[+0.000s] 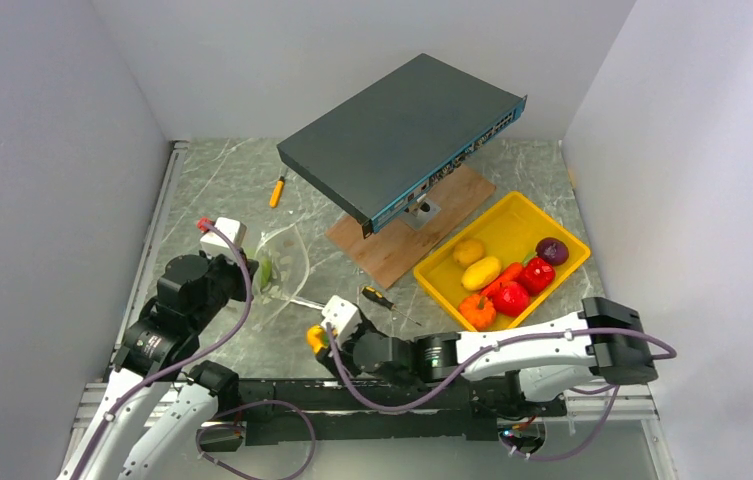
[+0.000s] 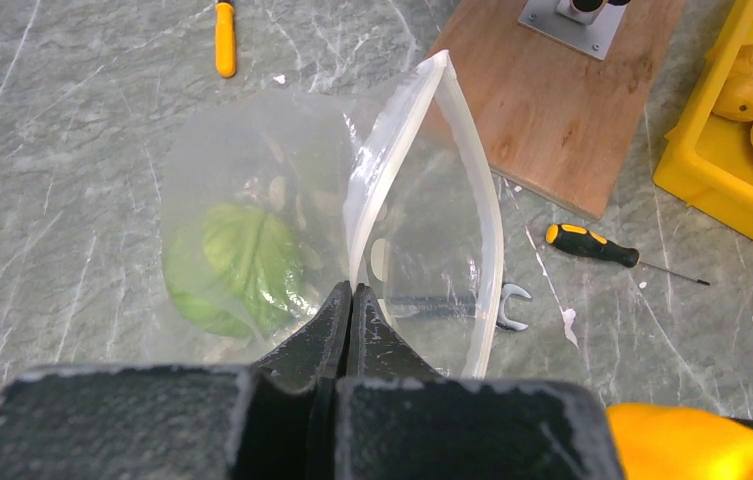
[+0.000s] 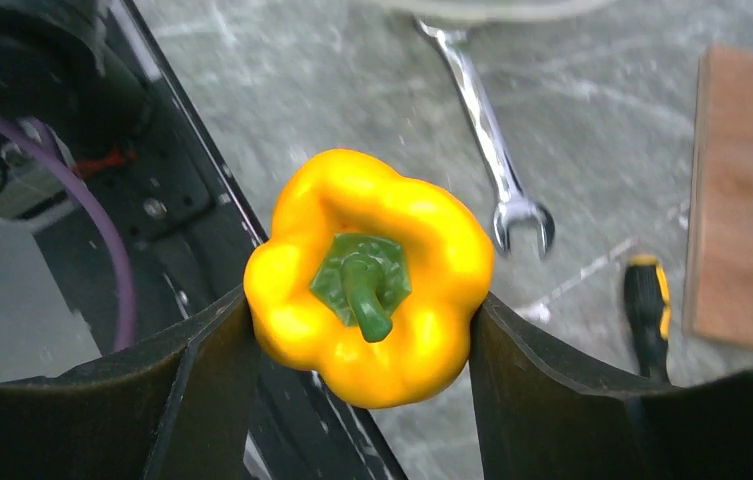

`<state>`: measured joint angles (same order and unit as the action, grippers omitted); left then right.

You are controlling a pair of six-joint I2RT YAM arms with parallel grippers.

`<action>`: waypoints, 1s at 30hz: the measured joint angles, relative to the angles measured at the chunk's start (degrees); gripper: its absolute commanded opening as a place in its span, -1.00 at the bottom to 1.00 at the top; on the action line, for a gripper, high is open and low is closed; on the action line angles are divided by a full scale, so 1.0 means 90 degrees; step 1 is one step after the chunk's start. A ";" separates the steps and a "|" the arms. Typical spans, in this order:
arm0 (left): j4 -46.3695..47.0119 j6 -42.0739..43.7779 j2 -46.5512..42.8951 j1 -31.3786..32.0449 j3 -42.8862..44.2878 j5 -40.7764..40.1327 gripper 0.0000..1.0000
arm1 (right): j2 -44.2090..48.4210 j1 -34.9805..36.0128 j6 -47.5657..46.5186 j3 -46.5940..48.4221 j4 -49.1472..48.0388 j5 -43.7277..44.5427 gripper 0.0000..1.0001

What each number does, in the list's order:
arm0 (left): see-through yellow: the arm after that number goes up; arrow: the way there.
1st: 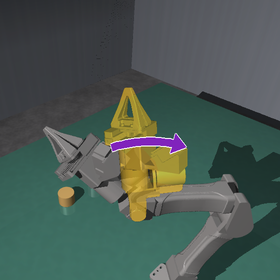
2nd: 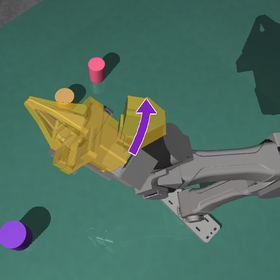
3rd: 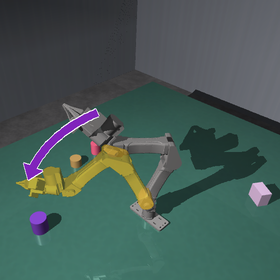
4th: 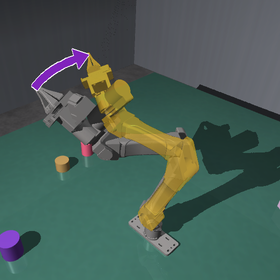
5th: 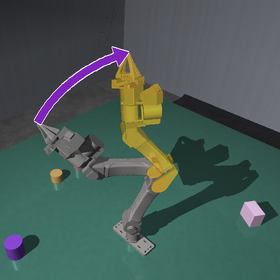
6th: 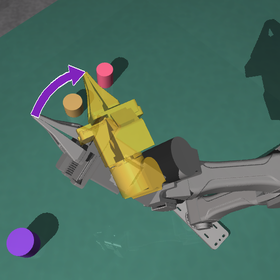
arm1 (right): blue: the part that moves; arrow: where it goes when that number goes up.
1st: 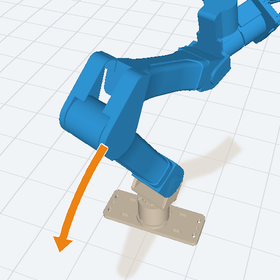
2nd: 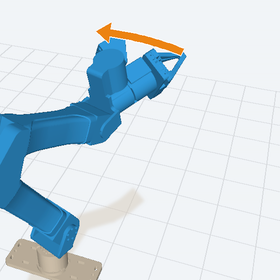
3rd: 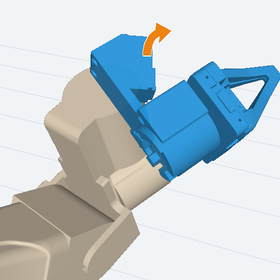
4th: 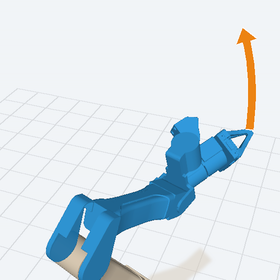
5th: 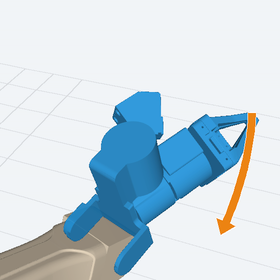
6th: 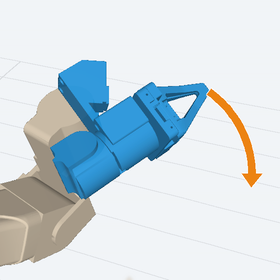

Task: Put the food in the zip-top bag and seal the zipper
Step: Place the fake vegetable in the zipper food storage bag.

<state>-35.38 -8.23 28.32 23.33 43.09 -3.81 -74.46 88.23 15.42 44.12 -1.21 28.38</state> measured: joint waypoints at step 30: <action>0.0005 -0.0170 -0.0631 0.0056 0.0000 -0.0549 -1.00 | -0.2790 -0.1224 -0.0155 0.2810 -0.2023 -0.0153 -0.27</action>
<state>-35.33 -9.76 22.63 23.83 43.09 -8.75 -99.57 77.21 14.02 69.41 -19.42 27.00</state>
